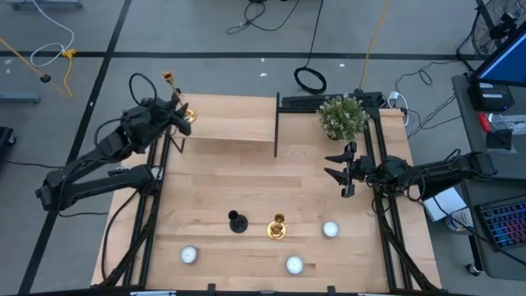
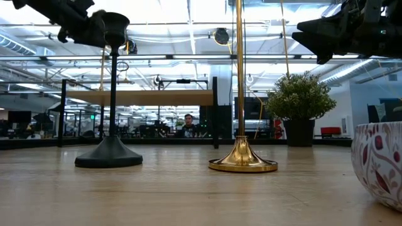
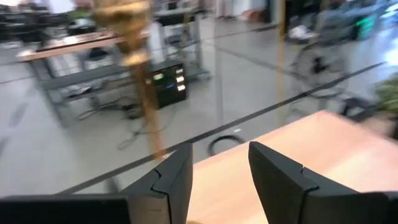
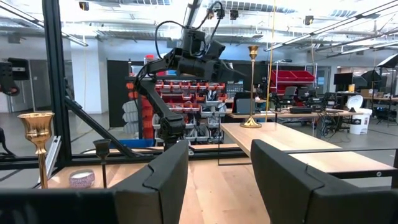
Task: Pick & Place candle stick holders
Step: Put the gold candle holder on the shelf
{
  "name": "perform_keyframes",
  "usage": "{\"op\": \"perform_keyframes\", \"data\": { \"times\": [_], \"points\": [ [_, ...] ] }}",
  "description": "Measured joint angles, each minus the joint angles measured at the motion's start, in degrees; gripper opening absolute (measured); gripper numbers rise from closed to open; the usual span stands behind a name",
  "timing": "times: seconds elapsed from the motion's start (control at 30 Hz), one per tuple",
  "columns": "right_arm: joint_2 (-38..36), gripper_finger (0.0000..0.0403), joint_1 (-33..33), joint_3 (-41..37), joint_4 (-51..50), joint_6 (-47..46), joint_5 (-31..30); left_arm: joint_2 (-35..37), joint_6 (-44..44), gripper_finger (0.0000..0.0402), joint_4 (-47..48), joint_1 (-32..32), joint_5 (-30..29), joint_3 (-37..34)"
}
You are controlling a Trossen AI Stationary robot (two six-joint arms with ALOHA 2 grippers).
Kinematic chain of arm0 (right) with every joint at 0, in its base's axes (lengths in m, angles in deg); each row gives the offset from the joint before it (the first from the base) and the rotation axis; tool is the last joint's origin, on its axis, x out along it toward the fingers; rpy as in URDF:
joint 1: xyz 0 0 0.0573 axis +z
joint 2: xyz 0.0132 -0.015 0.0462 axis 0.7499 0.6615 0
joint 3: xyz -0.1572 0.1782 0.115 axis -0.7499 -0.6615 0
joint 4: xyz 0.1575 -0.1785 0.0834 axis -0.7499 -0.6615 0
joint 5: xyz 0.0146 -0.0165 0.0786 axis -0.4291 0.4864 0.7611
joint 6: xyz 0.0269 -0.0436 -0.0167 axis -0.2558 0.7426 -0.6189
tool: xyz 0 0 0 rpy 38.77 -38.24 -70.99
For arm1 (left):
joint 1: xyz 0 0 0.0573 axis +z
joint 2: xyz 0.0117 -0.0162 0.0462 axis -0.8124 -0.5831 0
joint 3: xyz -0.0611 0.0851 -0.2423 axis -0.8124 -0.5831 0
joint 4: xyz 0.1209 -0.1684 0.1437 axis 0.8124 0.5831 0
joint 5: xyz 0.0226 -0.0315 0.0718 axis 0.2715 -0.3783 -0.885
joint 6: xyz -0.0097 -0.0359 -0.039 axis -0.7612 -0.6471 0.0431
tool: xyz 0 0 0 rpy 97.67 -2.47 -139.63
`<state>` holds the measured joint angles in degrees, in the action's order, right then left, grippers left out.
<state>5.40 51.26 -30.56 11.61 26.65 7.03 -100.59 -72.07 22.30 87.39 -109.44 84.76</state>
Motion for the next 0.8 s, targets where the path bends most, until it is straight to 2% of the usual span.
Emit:
{"op": "perform_keyframes", "data": {
  "times": [0.33,0.6,0.8],
  "points": [
    [0.0,0.0171,0.0,0.0,0.0,0.0,0.0,4.52,-3.34,0.0163,5.93,-8.5,6.1,0.0],
    [-0.01,0.0171,0.0,-0.01,0.0,-0.02,0.0,3.97,-4.02,0.0163,6.9,-16.81,18.95,0.02],
    [0.0,0.0171,0.0,-0.01,0.01,-0.01,-0.01,0.56,-3.84,0.0163,6.88,-23.73,19.73,0.02]
  ]
}}
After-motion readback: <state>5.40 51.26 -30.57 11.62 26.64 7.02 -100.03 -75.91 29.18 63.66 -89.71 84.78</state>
